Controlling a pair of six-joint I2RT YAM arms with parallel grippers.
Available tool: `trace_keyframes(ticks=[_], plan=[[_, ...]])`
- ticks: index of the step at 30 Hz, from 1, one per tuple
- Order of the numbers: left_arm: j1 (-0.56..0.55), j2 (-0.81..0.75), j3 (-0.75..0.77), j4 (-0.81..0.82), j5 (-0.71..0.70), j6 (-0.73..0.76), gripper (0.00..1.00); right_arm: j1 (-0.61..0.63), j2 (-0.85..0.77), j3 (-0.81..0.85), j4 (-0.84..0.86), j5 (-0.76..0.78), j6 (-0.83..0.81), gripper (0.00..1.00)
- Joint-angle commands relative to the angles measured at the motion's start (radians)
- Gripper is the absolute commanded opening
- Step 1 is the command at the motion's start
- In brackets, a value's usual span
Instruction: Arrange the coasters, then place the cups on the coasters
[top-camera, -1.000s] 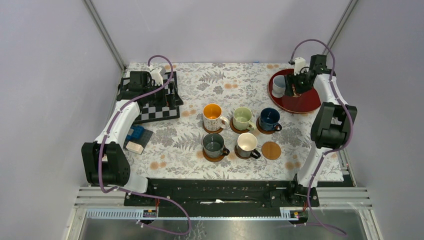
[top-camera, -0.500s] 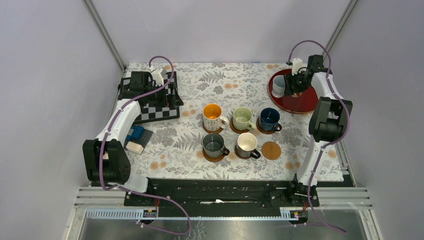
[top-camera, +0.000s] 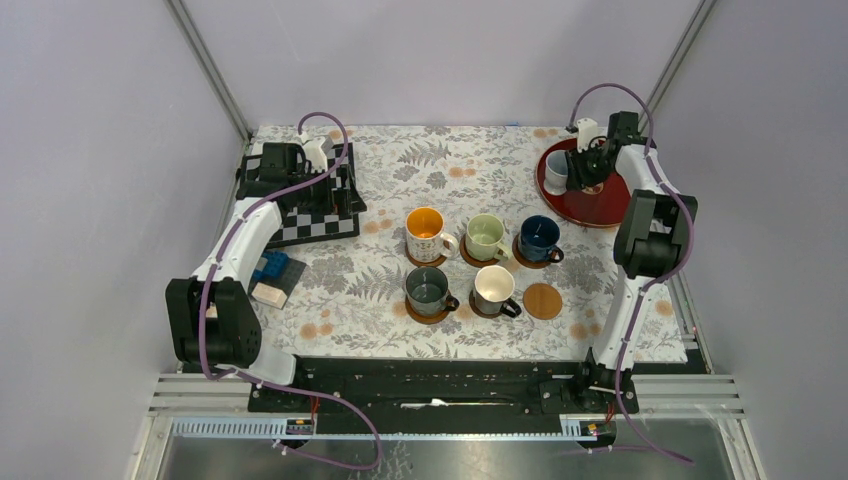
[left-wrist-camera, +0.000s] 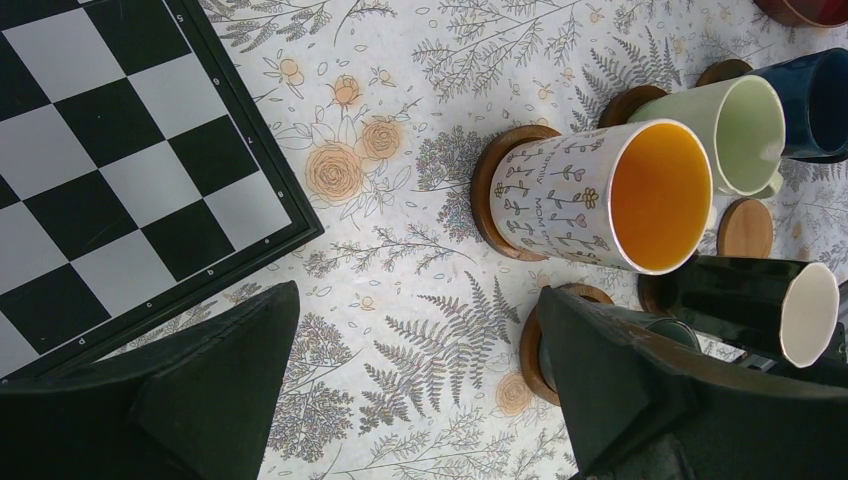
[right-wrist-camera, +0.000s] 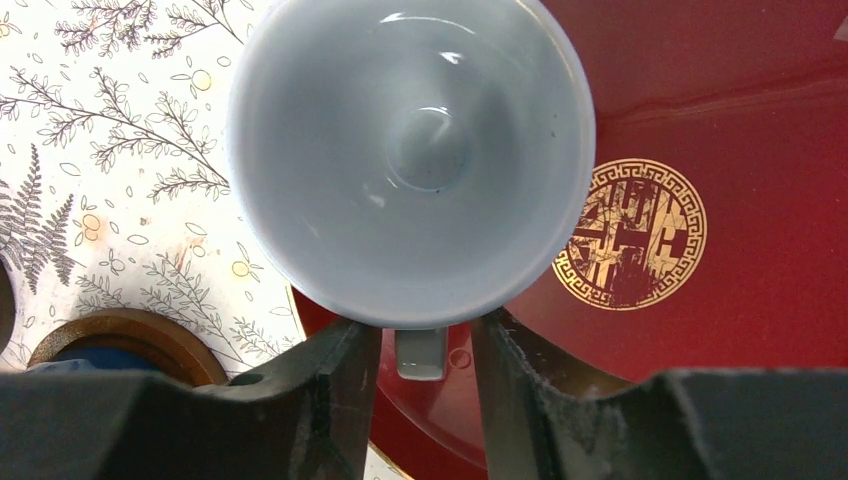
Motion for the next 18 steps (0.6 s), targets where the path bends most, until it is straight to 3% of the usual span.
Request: trace_keyframes(ticks=[1,7,11,18], plan=[[-0.003,-0.002,0.026,0.018,-0.014,0.018,0.99,0.012,0.009,0.042,0.024,-0.021,-0.022,0.42],[-0.003,-0.001,0.025,0.018,-0.015,0.018,0.99,0.012,-0.003,0.045,0.014,-0.024,-0.035,0.22],[-0.003,0.0,0.023,0.018,-0.013,0.019,0.99,0.01,-0.038,0.04,0.01,-0.04,-0.037,0.02],[-0.002,0.032,0.022,0.019,-0.008,0.031,0.99,-0.01,-0.143,0.013,0.03,-0.094,-0.001,0.0]])
